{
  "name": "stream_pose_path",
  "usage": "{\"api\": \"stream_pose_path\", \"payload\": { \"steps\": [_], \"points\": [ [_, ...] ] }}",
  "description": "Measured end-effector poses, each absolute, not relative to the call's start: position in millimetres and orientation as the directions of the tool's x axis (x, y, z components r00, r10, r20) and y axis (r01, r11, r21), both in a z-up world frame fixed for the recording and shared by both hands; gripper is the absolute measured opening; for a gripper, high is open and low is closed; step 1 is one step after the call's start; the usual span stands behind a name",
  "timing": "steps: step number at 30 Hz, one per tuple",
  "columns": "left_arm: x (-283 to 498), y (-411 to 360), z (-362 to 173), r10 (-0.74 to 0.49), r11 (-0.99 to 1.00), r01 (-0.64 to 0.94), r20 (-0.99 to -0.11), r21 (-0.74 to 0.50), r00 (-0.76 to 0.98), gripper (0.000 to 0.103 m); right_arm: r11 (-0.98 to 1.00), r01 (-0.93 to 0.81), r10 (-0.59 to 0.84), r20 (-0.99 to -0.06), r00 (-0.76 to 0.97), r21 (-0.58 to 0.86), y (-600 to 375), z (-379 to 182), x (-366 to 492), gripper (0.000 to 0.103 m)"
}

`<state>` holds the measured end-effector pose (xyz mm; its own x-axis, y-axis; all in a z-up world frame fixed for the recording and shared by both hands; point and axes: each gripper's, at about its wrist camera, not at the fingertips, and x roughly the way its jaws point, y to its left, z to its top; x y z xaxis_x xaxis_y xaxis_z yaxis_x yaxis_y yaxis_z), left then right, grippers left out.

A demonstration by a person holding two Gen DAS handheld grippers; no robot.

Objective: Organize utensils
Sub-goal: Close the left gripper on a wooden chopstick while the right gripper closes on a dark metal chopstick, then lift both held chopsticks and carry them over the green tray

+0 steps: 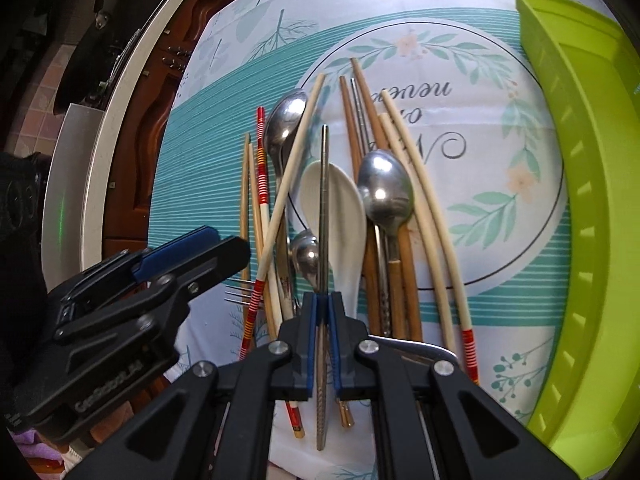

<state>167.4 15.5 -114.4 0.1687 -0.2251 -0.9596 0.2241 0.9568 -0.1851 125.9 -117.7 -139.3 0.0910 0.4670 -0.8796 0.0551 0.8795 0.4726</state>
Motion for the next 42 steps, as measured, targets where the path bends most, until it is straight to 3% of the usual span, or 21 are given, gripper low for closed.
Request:
{"api": "stream_pose_path", "payload": {
  "steps": [10,22,25,42],
  "points": [
    [185,2,-135,-0.164,0.961,0.247,-0.977,-0.127,0.134,0.012,0.872,0.056,0.479,-0.872,0.103,0.486,-128,-136,123,0.005],
    [188,-8,-138,-0.123,0.953,0.292,-0.983,-0.079,0.136,0.01,0.87,0.063,0.481,-0.871,0.099,0.488,-131,-138,123,0.005],
    [188,-13,-139,-0.106,0.953,0.297,-0.986,-0.064,0.128,0.005,0.869,0.063,0.483,-0.87,0.104,0.49,-132,-138,122,0.005],
    [166,15,-101,-0.251,0.96,0.168,-0.953,-0.222,0.17,0.003,0.843,0.047,0.523,-0.838,0.156,0.535,-149,-116,108,0.005]
  ]
}}
